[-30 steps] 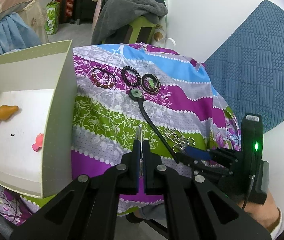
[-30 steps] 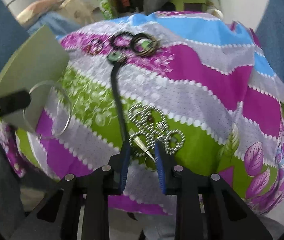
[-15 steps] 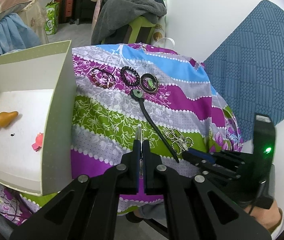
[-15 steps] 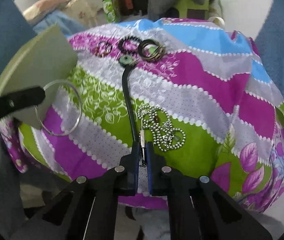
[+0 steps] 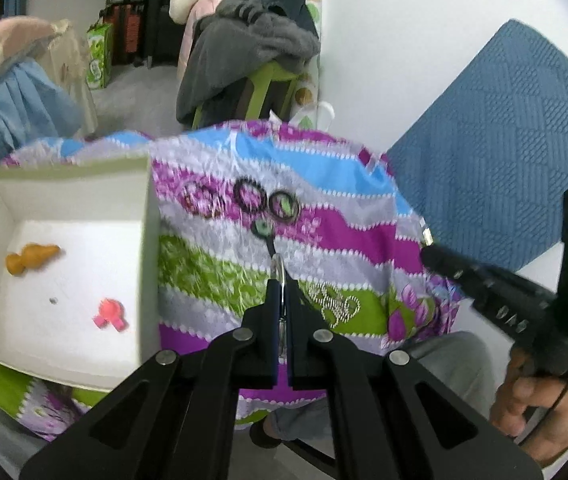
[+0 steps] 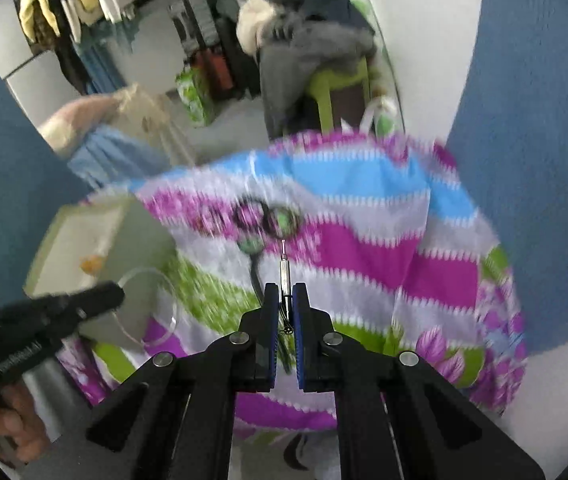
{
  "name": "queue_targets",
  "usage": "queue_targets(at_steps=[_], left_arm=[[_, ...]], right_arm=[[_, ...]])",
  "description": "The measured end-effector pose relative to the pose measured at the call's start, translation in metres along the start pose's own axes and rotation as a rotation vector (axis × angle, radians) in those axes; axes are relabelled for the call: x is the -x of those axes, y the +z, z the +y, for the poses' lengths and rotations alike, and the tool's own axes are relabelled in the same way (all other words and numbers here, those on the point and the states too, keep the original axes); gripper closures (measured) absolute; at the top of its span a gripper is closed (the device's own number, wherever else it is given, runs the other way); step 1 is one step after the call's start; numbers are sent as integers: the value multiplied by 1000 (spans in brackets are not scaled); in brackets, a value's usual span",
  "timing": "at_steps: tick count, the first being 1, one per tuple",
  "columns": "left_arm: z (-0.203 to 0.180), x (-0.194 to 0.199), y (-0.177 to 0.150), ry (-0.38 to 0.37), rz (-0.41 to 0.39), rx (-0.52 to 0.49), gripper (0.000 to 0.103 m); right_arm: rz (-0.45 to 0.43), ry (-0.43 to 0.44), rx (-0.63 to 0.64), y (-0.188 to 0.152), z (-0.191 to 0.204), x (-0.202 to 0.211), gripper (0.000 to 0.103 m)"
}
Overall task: Organize jewelry
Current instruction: 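Carry the hoop and pin into the white box and open both tools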
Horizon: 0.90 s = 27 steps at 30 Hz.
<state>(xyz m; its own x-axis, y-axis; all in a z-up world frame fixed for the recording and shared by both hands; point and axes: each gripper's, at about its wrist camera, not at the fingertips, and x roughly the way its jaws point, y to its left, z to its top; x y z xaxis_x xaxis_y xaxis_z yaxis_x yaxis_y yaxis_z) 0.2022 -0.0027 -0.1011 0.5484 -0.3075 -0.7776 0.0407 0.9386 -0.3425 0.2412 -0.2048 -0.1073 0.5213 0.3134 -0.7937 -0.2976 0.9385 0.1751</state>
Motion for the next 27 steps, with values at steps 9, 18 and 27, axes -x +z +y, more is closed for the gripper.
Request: queue_targets(at_steps=[9, 18, 27], left_arm=[[23, 63, 39, 38, -93, -36, 102], [86, 98, 42, 105, -115, -11, 102], [152, 75, 7, 133, -21, 67, 101]], right_arm=[[-145, 38, 56, 56, 65, 45, 98], [-132, 116, 109, 59, 142, 27, 98], [40, 172, 173, 16, 214, -45, 98]])
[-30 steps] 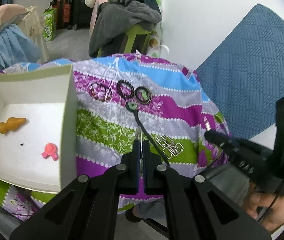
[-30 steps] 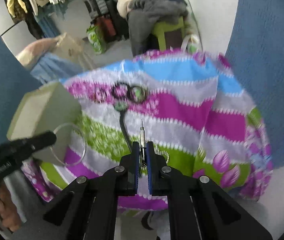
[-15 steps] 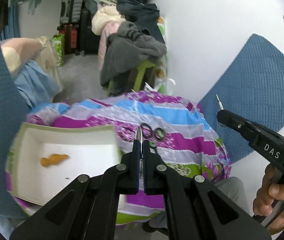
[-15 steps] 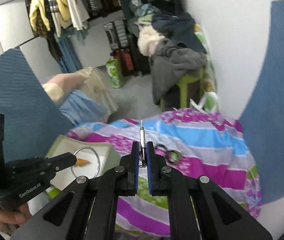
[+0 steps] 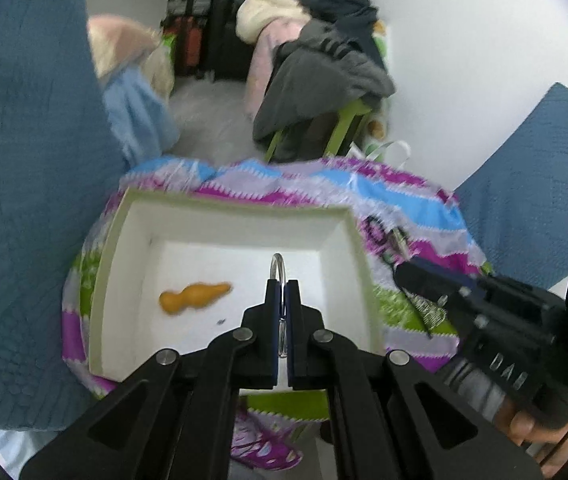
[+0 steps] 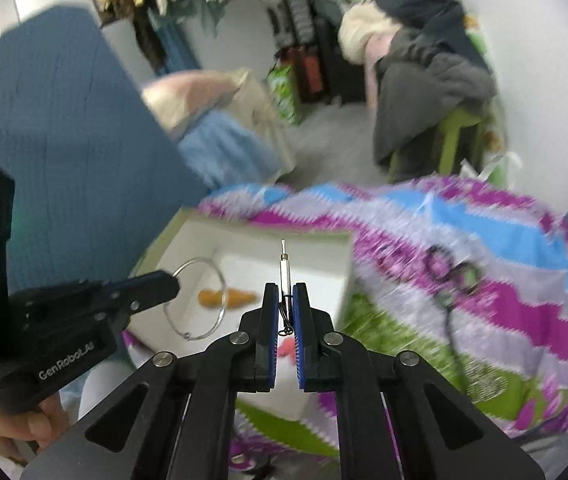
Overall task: Organize jewelry
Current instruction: 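Carry the hoop and pin into the white box and open both tools, then move both tools back over the remaining jewelry on the cloth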
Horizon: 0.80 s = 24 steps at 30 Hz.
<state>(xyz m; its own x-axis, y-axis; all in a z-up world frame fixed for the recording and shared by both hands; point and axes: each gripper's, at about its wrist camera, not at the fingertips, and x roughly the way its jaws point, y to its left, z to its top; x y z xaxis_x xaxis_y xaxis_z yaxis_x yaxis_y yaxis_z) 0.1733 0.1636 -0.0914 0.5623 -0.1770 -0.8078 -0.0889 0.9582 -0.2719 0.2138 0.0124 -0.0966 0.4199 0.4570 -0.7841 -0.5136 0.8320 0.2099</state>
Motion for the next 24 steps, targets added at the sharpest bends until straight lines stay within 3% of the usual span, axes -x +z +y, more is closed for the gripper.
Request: queue_targets(at_steps=[8, 11, 12, 14, 17, 18, 24], left_arm=[[18, -22, -26, 3, 76, 29, 101], [17, -20, -27, 0, 67, 38, 101], [15, -18, -26, -11, 60, 49, 101], [13, -15, -22, -25, 55, 64, 97], [5, -6, -16, -19, 25, 77, 66], [0, -1, -14, -12, 4, 73, 63], [-46, 16, -6, -56, -66, 29, 63]], right_arm=[[112, 33, 9, -32, 16, -43, 97], [107, 56, 14, -31, 15, -39, 86], [87, 73, 16, -28, 14, -31, 77], [46, 89, 24, -23, 13, -17, 75], [-22, 89, 52, -13, 11, 10, 70], [-51, 88, 58, -10, 8, 22, 70], [-176, 36, 75, 1, -22, 75, 70]])
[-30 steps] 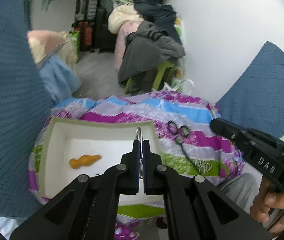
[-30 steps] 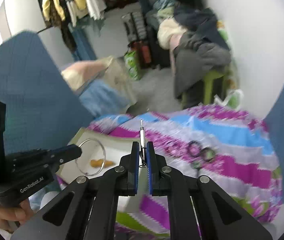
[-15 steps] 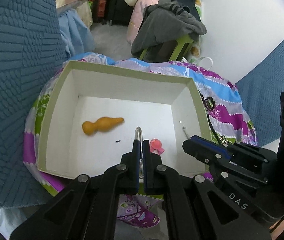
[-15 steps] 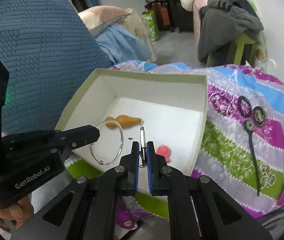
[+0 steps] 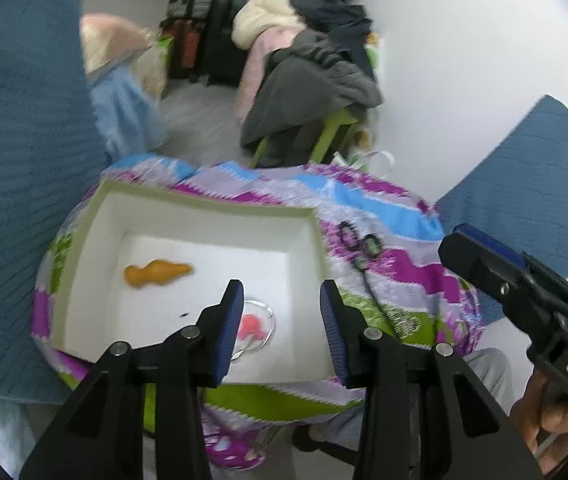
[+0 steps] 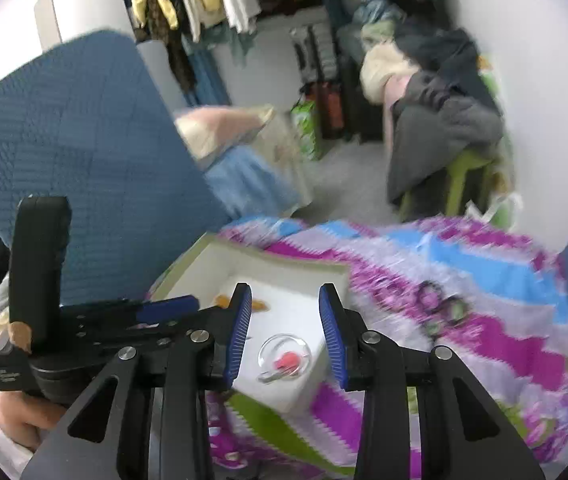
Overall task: Organize jewelry
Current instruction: 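Move both tools back over the remaining jewelry on the cloth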
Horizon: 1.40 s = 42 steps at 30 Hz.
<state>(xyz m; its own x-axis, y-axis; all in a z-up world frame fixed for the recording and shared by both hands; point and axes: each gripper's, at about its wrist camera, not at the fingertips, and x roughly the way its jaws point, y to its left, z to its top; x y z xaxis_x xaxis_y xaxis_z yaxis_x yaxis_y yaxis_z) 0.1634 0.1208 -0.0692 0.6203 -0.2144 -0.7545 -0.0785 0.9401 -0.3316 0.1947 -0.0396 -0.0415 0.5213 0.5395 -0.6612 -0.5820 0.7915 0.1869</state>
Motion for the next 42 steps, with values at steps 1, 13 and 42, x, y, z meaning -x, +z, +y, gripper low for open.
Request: queue_targets(at_steps=[1, 13, 42], left_arm=[[-8, 0, 0, -15, -7, -3, 63], [-99, -59, -13, -174, 39, -16, 63], [-135, -235, -49, -31, 238, -67, 76]], right_arm=[[-12, -14, 5, 1, -7, 5, 70], [-30, -186, -90, -54, -119, 48, 70], [259, -123, -292, -155, -223, -48, 71]])
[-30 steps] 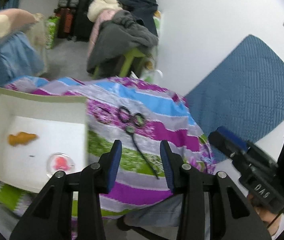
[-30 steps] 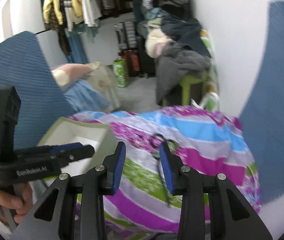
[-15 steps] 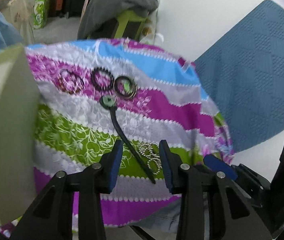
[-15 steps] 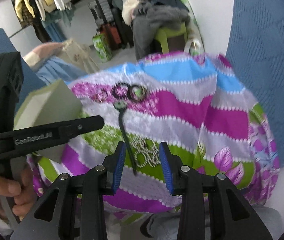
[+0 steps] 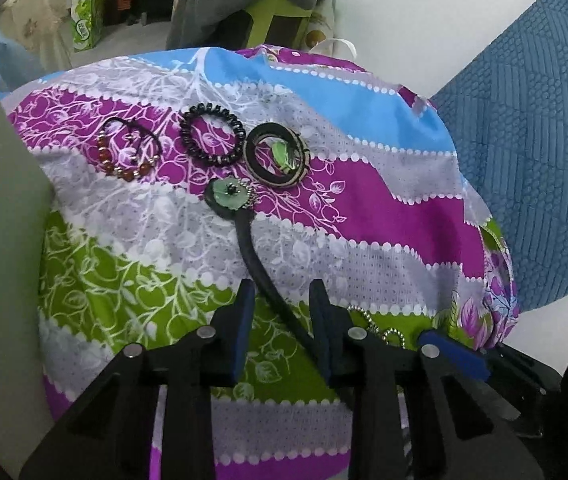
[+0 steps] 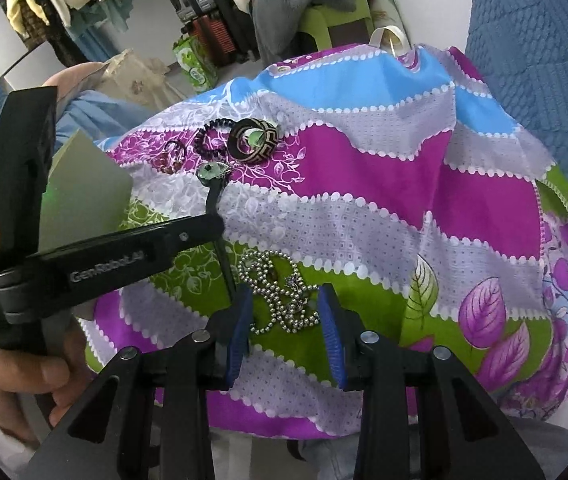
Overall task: Organize jewelry
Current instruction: 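Move both tools back over the remaining jewelry on the cloth, then grasp the black cord pendant with the left tool while the right tool grasps the silver bead chain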
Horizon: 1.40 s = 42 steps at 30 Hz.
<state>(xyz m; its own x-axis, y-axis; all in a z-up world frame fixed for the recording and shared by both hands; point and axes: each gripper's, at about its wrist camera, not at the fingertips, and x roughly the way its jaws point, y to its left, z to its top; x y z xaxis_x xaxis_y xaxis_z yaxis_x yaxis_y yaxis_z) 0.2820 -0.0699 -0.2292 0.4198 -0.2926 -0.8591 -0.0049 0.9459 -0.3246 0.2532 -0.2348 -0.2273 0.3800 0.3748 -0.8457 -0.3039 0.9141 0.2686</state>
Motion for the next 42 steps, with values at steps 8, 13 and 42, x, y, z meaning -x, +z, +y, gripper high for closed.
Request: queue_targets(at_steps=[8, 13, 42], left_arm=[[-14, -13, -2, 50, -7, -65, 89], [-17, -8, -2, 62, 1, -85, 103], [-2, 2, -3, 5, 22, -11, 64]], right_arm=[[10, -4, -23, 1, -5, -4, 71], [26, -9, -30, 0, -7, -10, 69], [-6, -125, 104, -2, 2, -25, 96]])
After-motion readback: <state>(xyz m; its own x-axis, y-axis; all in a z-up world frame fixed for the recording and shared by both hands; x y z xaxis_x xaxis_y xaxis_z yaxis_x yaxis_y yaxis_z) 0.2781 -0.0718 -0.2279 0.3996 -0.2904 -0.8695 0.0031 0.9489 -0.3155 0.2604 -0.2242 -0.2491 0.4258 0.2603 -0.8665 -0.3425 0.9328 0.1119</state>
